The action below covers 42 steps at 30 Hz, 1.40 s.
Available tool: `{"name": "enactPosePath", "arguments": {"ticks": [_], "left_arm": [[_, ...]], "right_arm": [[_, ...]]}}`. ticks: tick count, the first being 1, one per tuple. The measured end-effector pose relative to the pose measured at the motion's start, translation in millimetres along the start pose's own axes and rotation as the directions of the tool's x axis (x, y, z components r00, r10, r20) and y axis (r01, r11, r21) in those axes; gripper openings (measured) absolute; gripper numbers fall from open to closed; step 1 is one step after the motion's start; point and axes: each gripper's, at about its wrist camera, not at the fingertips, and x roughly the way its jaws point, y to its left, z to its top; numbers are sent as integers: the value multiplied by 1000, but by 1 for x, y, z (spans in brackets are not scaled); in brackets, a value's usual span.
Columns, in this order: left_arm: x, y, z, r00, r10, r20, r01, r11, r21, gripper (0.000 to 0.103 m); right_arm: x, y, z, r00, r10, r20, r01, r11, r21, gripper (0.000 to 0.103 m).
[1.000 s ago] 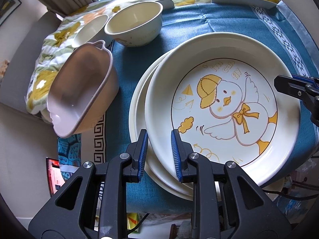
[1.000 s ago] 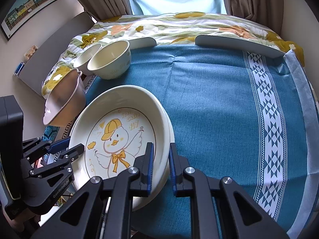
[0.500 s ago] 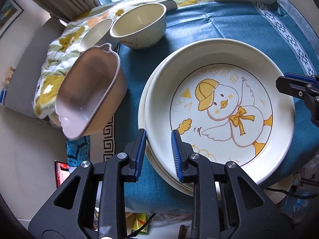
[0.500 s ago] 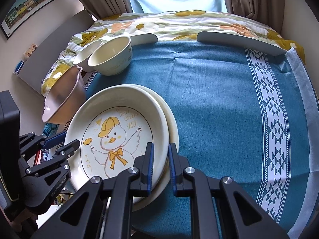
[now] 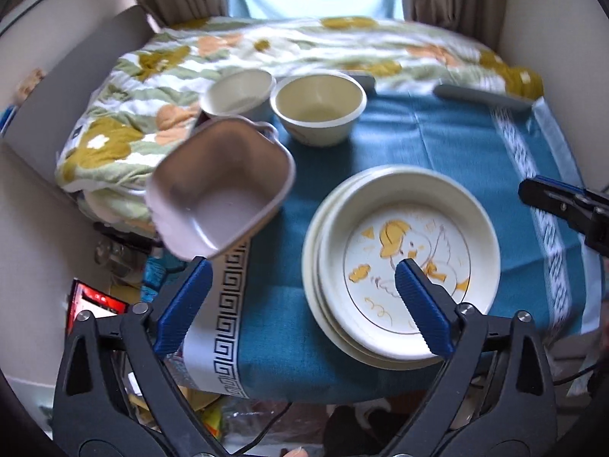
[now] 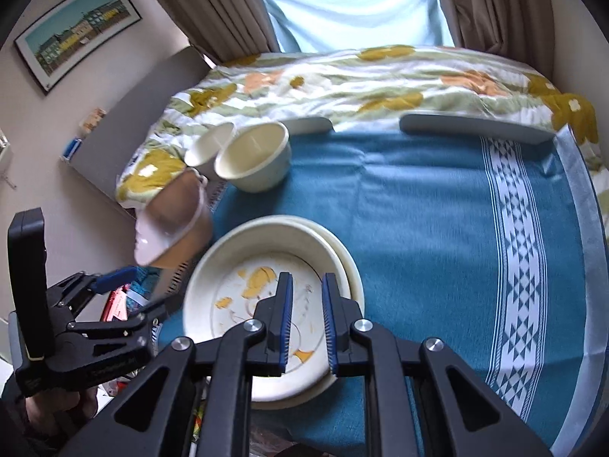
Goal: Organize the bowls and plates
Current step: 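Reach the left tool to the pink handled dish and grip its rim, then carry the pink dish beside the plate stack, lower it, open left tool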
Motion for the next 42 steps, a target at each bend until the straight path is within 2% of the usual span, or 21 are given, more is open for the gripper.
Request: {"name": "enactPosePath", "arguments": {"ticks": [1, 2, 3, 6, 9, 12, 14, 16, 21, 23, 25, 27, 29, 31, 32, 33, 35, 37, 39, 42], "left_arm": [[-5, 7, 1, 1000, -10, 4, 10, 999, -31, 98], [-9, 16, 1, 1000, -23, 6, 23, 997, -69, 98], [-13, 25, 1, 999, -40, 13, 41, 993, -109, 98], [-25, 61, -6, 994, -86, 65, 101, 956, -274, 98], [-29, 95, -10, 994, -65, 88, 93, 920, -380, 98], [-18, 120, -13, 997, -51, 61, 73, 895, -440, 98], [-6, 135, -15, 996, -68, 52, 85, 871, -485, 97], [11, 145, -15, 994, -101, 33, 104, 855, -508, 97], [60, 161, -11, 984, -179, -18, 140, 825, -547, 80], [77, 166, -7, 980, -195, -33, 144, 820, -554, 78], [92, 171, -3, 975, -217, -52, 153, 818, -554, 74], [106, 174, 1, 969, -239, -69, 162, 818, -552, 59], [119, 177, 3, 962, -259, -85, 170, 813, -556, 51], [125, 179, 4, 957, -275, -89, 179, 807, -563, 44], [127, 180, 5, 955, -283, -91, 185, 807, -561, 37], [129, 179, 7, 953, -286, -96, 187, 810, -556, 27], [134, 177, 9, 951, -289, -113, 186, 822, -538, 22], [138, 176, 11, 953, -276, -123, 174, 833, -525, 17], [139, 178, 13, 955, -267, -129, 165, 841, -516, 13], [137, 178, 15, 958, -254, -134, 157, 854, -497, 13]], "right_arm": [[-3, 2, 6, 1000, 15, 1, -15, 1000, -17, 57], [-4, 4, 11, 999, 35, 4, -35, 999, -33, 96], [-6, 5, 16, 998, 57, 13, -56, 997, -47, 103], [-5, 13, 32, 995, 101, 6, -99, 989, -108, 103], [10, 32, 47, 990, 105, -94, -122, 974, -193, 103], [29, 58, 60, 986, 96, -135, -128, 960, -248, 103], [49, 81, 68, 986, 57, -154, -103, 946, -307, 103], [71, 97, 75, 981, 61, -183, -121, 934, -336, 103], [140, 115, 91, 948, 118, -296, -202, 941, -271, 103], [167, 121, 91, 935, 106, -338, -206, 939, -276, 103], [187, 128, 90, 920, 105, -378, -223, 933, -284, 98], [203, 133, 88, 900, 121, -419, -253, 927, -276, 75], [219, 135, 87, 885, 118, -450, -260, 927, -270, 64], [225, 136, 87, 880, 116, -461, -260, 929, -264, 56], [228, 135, 86, 877, 117, -466, -262, 929, -260, 51], [229, 135, 85, 875, 118, -470, -264, 929, -258, 42], [231, 135, 84, 871, 112, -478, -263, 929, -261, 30], [232, 133, 83, 875, 98, -475, -251, 929, -271, 26], [233, 131, 84, 880, 82, -467, -235, 931, -279, 18], [230, 127, 85, 885, 92, -457, -232, 937, -261, 15]]}}
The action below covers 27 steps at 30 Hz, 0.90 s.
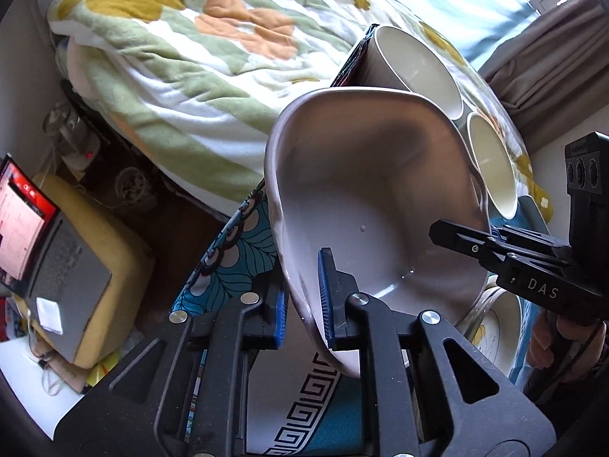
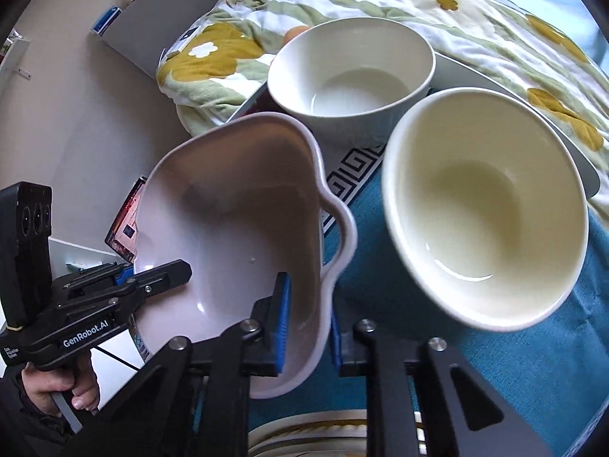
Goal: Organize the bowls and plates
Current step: 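Carry the pink dish beside the plate stack, lower it, open left tool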
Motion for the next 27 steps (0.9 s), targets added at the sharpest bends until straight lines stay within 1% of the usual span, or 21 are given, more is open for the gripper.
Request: {"name": "enactPosePath", "arguments": {"ticks": [5, 10, 15, 18, 20, 24, 26, 27], "left_arm": [[-15, -15, -1, 998, 56, 27, -58, 995, 81, 13], [-44, -33, -4, 995, 58, 87, -69, 989, 131, 13], [-80, -70, -23, 987, 37, 158, -67, 980, 186, 13], [-95, -102, -40, 984, 21, 174, -61, 971, 230, 13], [-100, -125, -57, 984, -1, 178, -46, 965, 259, 13], [-98, -173, -92, 987, -48, 152, -3, 946, 323, 13], [-95, -201, -111, 988, -77, 134, 24, 932, 361, 13], [-91, -216, -121, 988, -92, 121, 39, 923, 382, 13]], "right_arm": [[-15, 2, -7, 999, 10, 52, -12, 999, 30, 14], [-45, 5, -18, 992, 31, 126, -40, 997, 66, 14], [-89, 4, -45, 977, 34, 209, -52, 995, 81, 14], [-118, -3, -71, 968, 22, 250, -50, 993, 107, 14], [-139, -11, -95, 961, 6, 276, -43, 991, 129, 14], [-172, -34, -144, 948, -44, 314, -18, 982, 190, 14], [-191, -52, -175, 942, -80, 327, 2, 972, 234, 14], [-197, -57, -186, 938, -98, 332, 11, 967, 255, 14]]}}
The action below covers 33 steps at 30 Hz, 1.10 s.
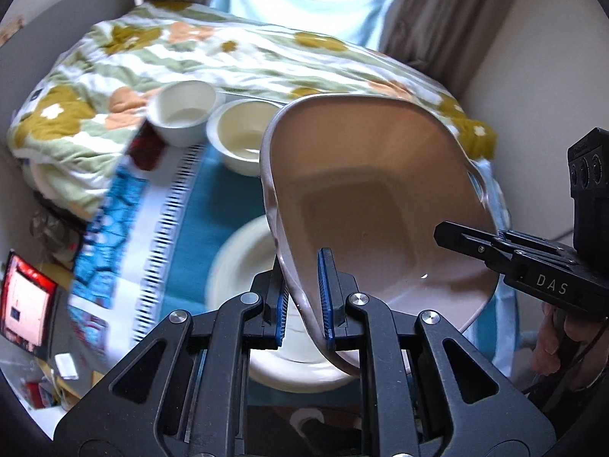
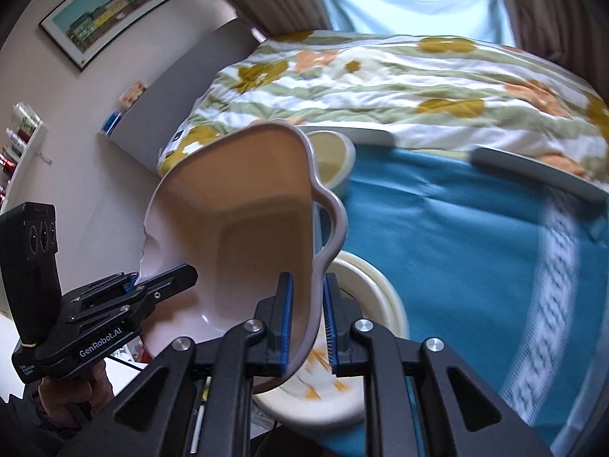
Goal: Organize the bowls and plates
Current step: 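Carry the pink dish beside the plate stack, lower it, open left tool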
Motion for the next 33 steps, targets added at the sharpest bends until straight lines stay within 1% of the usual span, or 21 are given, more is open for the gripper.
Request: {"name": "enactPosePath", "arguments": {"ticks": [3, 7, 9, 13, 15, 18, 23, 28, 33], "left_arm": [[14, -50, -14, 998, -60, -33, 62, 996, 62, 13], [45, -107, -29, 986, -129, -108, 143, 981, 128, 13], [62, -130, -36, 978, -149, -143, 171, 973, 157, 13], [98, -164, -50, 966, -157, -203, 198, 960, 199, 13], [113, -172, -55, 964, -148, -221, 196, 958, 210, 13], [130, -179, -63, 961, -132, -244, 187, 958, 216, 13], [151, -173, -66, 957, -125, -261, 183, 960, 211, 12], [154, -179, -70, 961, -110, -254, 171, 958, 231, 13], [152, -180, -71, 964, -85, -252, 151, 956, 253, 13]], "right_arm": [[-34, -36, -23, 998, -56, 28, 54, 996, 70, 14], [-71, -83, -56, 989, -143, 43, 134, 977, 165, 14], [-80, -106, -71, 983, -179, 41, 166, 962, 217, 14], [-82, -145, -96, 978, -207, 31, 187, 929, 321, 14], [-78, -161, -105, 977, -210, 25, 188, 916, 354, 14], [-67, -175, -114, 976, -217, 16, 195, 907, 374, 14], [-56, -186, -125, 975, -220, 20, 195, 899, 393, 14], [-49, -198, -132, 973, -232, 15, 207, 895, 395, 14], [-47, -204, -136, 974, -224, 17, 197, 888, 415, 14]]}}
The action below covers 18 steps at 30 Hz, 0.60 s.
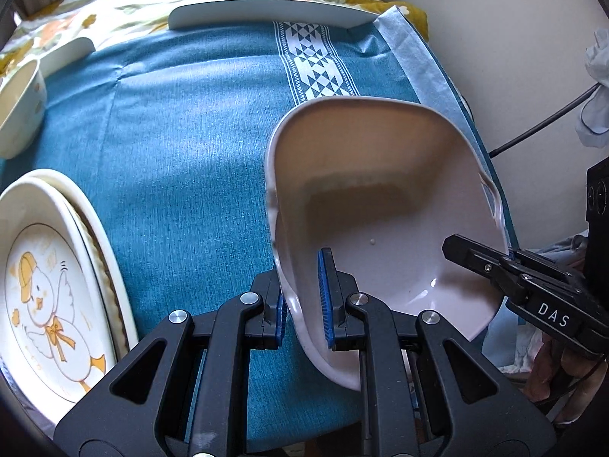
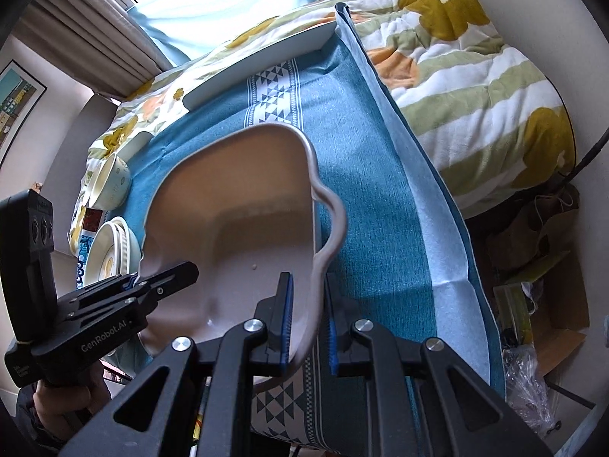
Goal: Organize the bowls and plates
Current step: 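Carry the pink dish beside the plate stack, lower it, open left tool, then move the left tool to the rim of the cream bowl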
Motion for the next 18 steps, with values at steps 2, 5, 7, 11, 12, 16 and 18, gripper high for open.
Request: {"name": "enactPosePath", "arguments": {"ticks": [2, 5, 7, 11, 12, 16, 18], "left_arm": [[1, -1, 2, 1000, 15, -8, -15, 1000, 3, 13], [5, -1, 4, 999, 27, -20, -27, 1000, 5, 13], [9, -2, 6, 999, 33, -24, -33, 999, 3, 14], [5, -2, 10, 998, 57, -1, -57, 998, -5, 24], [4, -1, 11, 998, 55, 2, -55, 998, -5, 34], [-5, -2, 14, 997, 75, 33, -74, 997, -5, 71], [-8, -2, 16, 996, 84, 40, -84, 996, -8, 78]], "right_arm": [[1, -1, 0, 1000, 5, -5, -5, 1000, 6, 14], [2, 1, -1, 1000, -7, -12, 7, 1000, -9, 14], [2, 3, -1, 1000, -17, -13, 16, 1000, -24, 14], [0, 5, -3, 1000, -31, -2, 31, 997, -71, 14], [0, 6, -3, 999, -36, -1, 35, 996, -83, 14], [-3, 8, -3, 998, -63, 9, 63, 990, -123, 14], [-6, 6, -4, 998, -60, 18, 62, 990, -129, 26]]}}
